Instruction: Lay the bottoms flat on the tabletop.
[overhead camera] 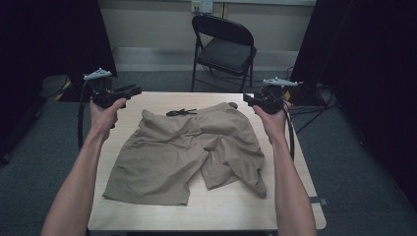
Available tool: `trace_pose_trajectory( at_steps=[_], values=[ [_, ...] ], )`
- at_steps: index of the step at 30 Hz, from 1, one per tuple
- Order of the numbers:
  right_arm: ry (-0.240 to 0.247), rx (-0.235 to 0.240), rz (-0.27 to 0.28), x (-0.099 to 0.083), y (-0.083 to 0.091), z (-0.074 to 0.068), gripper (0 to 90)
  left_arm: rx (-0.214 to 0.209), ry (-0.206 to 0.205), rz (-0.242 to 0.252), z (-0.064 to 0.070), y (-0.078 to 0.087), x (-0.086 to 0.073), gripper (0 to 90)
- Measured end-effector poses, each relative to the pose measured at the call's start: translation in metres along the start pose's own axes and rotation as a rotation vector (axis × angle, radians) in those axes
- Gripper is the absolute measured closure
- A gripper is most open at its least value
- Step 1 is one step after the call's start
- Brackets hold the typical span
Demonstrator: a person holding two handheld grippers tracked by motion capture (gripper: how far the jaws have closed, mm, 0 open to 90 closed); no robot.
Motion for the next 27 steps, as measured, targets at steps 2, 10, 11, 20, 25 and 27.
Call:
trace_pose_trajectory(
  at_steps=[2,10,11,20,25,27],
  values=[
    [0.005,0.007,0.002,-0.003,0.002,-0.004,48.0,-0.006,0.004,0.000,0.000,0.001,-0.005,64.3],
    [0.043,0.079,-0.002,-0.019,0.009,-0.039,44.1,-0.013,0.004,-0.043,-0.002,0.006,-0.041,64.3],
    [0.052,0.102,0.003,-0.023,0.010,-0.051,43.7,-0.017,0.008,-0.062,0.000,0.007,-0.051,64.5],
    [0.097,0.197,-0.015,-0.046,0.014,-0.106,40.0,-0.058,0.020,-0.101,0.006,0.019,-0.092,61.6],
    [0.120,0.267,-0.033,-0.064,0.015,-0.141,38.9,-0.062,-0.013,-0.160,0.012,0.031,-0.128,59.6],
    [0.143,0.290,-0.040,-0.070,0.016,-0.155,39.9,-0.055,-0.027,-0.181,0.012,0.034,-0.139,58.8]
  ],
)
Point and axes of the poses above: each handheld gripper's, and its own axes: y roughly backward along the jaws, x roughly out of its top, z roughly to its right, the point moved 7 cm from there along -y, roughly forward along the jaws, and after that the axes turned 15 degrees about y, right-handed, at the moved point
